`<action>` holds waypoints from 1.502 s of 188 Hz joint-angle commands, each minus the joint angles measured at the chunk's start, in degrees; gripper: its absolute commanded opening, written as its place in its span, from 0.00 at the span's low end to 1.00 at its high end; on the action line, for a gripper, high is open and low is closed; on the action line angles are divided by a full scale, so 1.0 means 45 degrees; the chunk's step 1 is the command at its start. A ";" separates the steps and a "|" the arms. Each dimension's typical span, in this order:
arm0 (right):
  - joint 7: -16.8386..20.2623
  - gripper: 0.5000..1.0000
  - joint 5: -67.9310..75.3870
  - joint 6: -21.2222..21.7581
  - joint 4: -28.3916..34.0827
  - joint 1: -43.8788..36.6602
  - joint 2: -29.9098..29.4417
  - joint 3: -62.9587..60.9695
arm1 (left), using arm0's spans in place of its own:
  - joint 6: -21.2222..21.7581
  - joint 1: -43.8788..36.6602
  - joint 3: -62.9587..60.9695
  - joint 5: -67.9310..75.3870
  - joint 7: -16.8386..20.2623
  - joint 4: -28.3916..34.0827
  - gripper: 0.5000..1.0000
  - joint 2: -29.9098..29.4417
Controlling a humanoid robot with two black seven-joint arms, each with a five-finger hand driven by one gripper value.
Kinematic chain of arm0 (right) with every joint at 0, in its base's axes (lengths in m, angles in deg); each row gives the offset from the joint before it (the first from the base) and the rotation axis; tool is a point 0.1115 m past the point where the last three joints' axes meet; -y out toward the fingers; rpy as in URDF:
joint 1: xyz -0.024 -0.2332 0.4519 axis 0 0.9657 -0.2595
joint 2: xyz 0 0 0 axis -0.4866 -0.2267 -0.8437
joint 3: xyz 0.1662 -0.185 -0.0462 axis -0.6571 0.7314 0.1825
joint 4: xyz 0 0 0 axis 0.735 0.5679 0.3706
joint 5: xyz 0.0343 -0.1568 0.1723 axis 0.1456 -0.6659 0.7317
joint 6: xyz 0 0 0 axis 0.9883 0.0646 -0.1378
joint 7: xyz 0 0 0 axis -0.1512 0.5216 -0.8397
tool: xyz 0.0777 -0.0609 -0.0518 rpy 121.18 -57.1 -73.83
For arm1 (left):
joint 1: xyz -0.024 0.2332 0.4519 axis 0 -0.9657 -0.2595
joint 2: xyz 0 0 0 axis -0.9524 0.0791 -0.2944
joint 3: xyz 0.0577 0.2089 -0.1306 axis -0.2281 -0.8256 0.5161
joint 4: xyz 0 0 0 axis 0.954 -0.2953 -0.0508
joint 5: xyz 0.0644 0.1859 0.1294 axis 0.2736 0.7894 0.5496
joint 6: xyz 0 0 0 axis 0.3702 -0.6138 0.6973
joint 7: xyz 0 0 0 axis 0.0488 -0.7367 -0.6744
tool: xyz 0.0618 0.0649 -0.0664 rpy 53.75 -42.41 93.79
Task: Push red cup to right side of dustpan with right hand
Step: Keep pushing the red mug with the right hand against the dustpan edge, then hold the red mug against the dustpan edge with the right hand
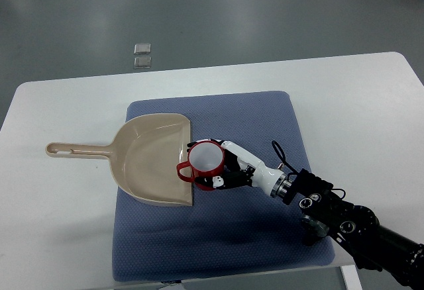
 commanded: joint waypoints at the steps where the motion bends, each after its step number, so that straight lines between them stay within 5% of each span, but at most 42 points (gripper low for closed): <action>1: 0.0000 0.62 -0.0001 -0.0014 0.0000 0.0001 -0.0001 0.0071 | 0.0008 0.0000 0.0000 0.0000 -0.0008 0.0000 1.00 0.0000; 282: 0.0000 0.77 -0.0020 -0.0112 0.0176 -0.0194 -0.0001 0.0403 | 0.0008 0.0000 0.0000 0.0000 -0.0008 0.0000 1.00 0.0000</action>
